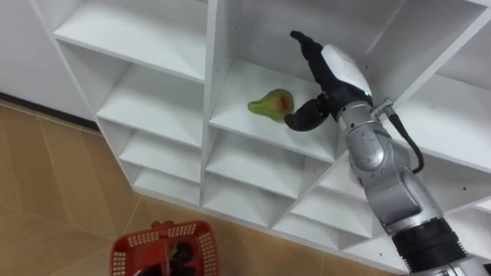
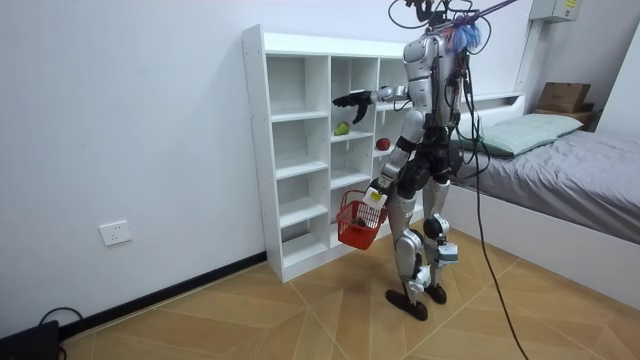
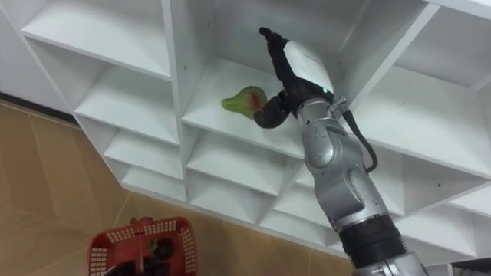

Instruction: Collect fruits from the closet

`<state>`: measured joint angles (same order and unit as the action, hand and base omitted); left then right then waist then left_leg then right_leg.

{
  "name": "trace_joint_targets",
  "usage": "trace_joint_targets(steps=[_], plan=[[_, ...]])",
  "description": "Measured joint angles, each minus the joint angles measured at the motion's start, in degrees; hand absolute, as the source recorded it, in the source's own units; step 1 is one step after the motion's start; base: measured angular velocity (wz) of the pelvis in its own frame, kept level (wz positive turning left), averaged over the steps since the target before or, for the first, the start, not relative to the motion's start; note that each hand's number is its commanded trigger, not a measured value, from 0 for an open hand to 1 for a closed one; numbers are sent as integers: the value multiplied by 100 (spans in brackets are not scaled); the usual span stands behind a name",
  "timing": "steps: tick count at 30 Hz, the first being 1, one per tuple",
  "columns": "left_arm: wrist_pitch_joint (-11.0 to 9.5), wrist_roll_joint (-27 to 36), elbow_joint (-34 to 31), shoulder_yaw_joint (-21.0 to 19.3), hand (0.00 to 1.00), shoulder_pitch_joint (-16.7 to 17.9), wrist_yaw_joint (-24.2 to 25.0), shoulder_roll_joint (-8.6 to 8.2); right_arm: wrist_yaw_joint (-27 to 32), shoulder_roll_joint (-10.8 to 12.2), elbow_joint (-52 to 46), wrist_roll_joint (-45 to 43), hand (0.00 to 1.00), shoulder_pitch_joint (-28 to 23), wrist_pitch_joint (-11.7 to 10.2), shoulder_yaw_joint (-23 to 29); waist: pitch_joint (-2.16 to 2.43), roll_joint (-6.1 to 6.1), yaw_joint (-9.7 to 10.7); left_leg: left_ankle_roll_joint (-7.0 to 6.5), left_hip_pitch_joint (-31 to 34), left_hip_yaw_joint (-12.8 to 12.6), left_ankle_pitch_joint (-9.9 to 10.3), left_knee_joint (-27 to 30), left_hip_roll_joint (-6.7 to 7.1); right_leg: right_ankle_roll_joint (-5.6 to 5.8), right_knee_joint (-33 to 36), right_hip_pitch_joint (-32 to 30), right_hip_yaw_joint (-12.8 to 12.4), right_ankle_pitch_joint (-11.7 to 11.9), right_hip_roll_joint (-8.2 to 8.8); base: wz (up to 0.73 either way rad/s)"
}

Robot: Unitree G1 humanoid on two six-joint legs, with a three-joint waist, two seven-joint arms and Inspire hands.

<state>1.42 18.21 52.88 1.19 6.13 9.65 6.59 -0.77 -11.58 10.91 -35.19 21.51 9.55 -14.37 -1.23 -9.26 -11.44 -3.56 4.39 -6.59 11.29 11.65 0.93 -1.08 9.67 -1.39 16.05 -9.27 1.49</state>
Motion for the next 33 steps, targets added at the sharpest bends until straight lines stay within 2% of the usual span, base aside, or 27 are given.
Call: trace_joint_targets(steps=[6, 15, 25, 33], plan=[[4, 13, -67, 12, 100, 19, 0, -22, -155, 1, 3, -504, 0, 0, 29, -5, 6, 27, -36, 0, 11, 34, -2, 11, 8, 0, 0, -44, -8, 0, 7, 2], [-11, 6, -79, 157, 100, -45, -11, -25, -174, 38, 780, -632, 0, 122, 49, -100, 4, 32, -309, 4, 22, 34, -5, -3, 6, 0, -2, -74, -10, -1, 6, -1], [-11, 7, -79, 181, 100, -59, -1, -18, -178, 58, 964, -559, 0, 318, 51, -510, 2, 30, -323, 5, 50, 44, -23, 3, 8, -1, -3, -85, 11, 0, 8, 0], [33, -1, -77, 180, 100, -103, -1, -24, -182, 77, 1110, -567, 0, 488, 60, -526, -2, 36, -336, -4, 111, 102, -54, -1, 33, -1, -4, -119, 127, 0, 34, 4]])
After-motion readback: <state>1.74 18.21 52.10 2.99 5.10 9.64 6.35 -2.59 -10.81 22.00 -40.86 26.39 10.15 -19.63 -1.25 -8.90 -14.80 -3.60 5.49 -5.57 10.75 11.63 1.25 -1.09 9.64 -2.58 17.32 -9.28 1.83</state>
